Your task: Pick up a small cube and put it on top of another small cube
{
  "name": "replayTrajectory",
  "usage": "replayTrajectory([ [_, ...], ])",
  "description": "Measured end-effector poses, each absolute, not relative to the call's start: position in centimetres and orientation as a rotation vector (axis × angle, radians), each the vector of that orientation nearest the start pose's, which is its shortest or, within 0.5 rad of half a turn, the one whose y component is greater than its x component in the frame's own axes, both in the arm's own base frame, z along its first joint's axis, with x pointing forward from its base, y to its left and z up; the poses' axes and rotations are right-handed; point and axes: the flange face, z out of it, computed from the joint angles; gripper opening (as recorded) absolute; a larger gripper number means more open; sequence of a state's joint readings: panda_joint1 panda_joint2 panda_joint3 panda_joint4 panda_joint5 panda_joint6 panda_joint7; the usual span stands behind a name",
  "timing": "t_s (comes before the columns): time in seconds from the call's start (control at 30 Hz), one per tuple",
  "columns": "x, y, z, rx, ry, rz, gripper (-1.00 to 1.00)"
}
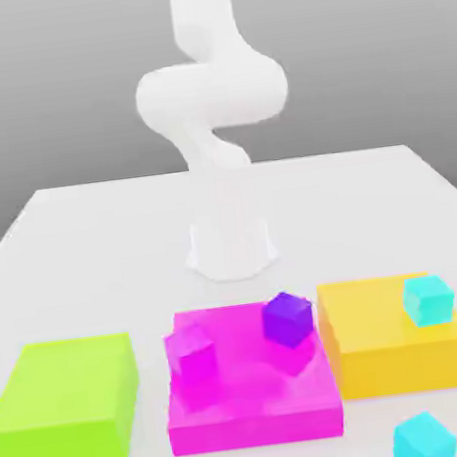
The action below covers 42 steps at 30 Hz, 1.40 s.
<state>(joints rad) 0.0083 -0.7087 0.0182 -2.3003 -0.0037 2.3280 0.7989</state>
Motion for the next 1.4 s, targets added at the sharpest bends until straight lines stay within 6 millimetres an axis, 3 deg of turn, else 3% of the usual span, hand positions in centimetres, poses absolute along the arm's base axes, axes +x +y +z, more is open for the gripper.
replayTrajectory([
  [0.23, 45.7, 5.3, 58.1, -2.683, 0.951, -0.761, 0.00],
  [0.5, 50.8, 10.4, 44.9, -2.861, 0.846, -0.511, 0.00],
  [0.73, 51.6, 15.2, 32.3, -2.990, 0.721, -0.270, 0.00],
  [0.93, 49.8, 18.4, 21.5, -3.070, 0.621, -0.049, 0.00],
  [1.1, 49.2, 19.1, 14.0, -3.083, 0.599, -0.001, 0.00],
  [1.13, 49.1, 19.1, 13.1, -3.084, 0.598, -0.001, -1.00],
  [1.33, 49.1, 19.1, 12.7, -3.084, 0.598, -0.001, -1.00],
  [1.4, 49.1, 19.1, 14.1, -3.083, 0.598, 0.000, -1.00],
])
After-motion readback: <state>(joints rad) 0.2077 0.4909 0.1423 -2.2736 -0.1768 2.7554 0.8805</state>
